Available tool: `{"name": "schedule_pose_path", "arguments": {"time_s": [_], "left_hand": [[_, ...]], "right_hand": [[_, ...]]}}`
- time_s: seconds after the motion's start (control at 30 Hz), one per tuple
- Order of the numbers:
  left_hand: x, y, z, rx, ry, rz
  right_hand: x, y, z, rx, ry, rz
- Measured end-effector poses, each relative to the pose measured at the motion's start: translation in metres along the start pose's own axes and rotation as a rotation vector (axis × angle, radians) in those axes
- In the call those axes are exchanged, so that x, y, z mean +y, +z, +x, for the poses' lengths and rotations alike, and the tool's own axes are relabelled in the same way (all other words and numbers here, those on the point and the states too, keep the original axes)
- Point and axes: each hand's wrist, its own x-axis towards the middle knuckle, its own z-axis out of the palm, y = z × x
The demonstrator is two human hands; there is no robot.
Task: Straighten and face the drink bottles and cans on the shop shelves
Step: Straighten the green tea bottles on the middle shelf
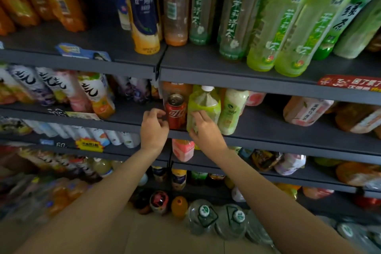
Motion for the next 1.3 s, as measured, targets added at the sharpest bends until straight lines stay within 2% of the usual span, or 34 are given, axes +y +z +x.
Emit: {"name": "schedule_pose_path", "arguments": {"time_s": [0.1, 0.23, 0.4, 0.6, 0.8, 0.93, 1.0, 1.07, 1.2, 1.3], "left_hand": [[-0.01, -0.01, 0.003, -0.015, 0.007, 0.021], [-0.02, -0.029, 0.013, -0.059, -0.004, 0.051], [-0.036, -0.041, 0.02, -0.116, -0.032, 0.078], [-0.059, -0.04, 0.012, -0.148, 0.015, 0.109], [-0.06, -0.044, 0.01, -0.506, 0.021, -0.032], [-0.033, -0.075, 0.01, -0.553, -0.025, -0.23], [-0.009, -0.097, 0.015, -0.578, 0.021, -0.343], [0.024, -0.119, 0.019, -0.571, 0.124, -0.378], [0.109, -0.165, 0.02, -0.479, 0.314, -0.542], [0.168, -0.193, 0.024, -0.354, 0.426, -0.638]], "right_hand": [[-0.027, 0.018, 0.023, -0.088, 0.04, -0.074], [-0.055, 0.038, 0.06, -0.177, 0.271, -0.112], [-0.061, 0.054, 0.088, -0.098, 0.417, -0.144], [-0.067, 0.05, 0.082, -0.046, 0.347, -0.241], [-0.089, 0.03, 0.04, -0.108, 0.23, -0.032], [-0.115, -0.025, 0.033, -0.143, 0.202, 0.095], [-0.128, -0.067, 0.032, -0.109, 0.143, 0.041], [-0.141, -0.113, 0.032, -0.018, 0.077, -0.041], [-0.163, -0.206, 0.031, 0.221, -0.03, -0.043], [-0.172, -0.267, 0.032, 0.409, -0.121, 0.116]]}}
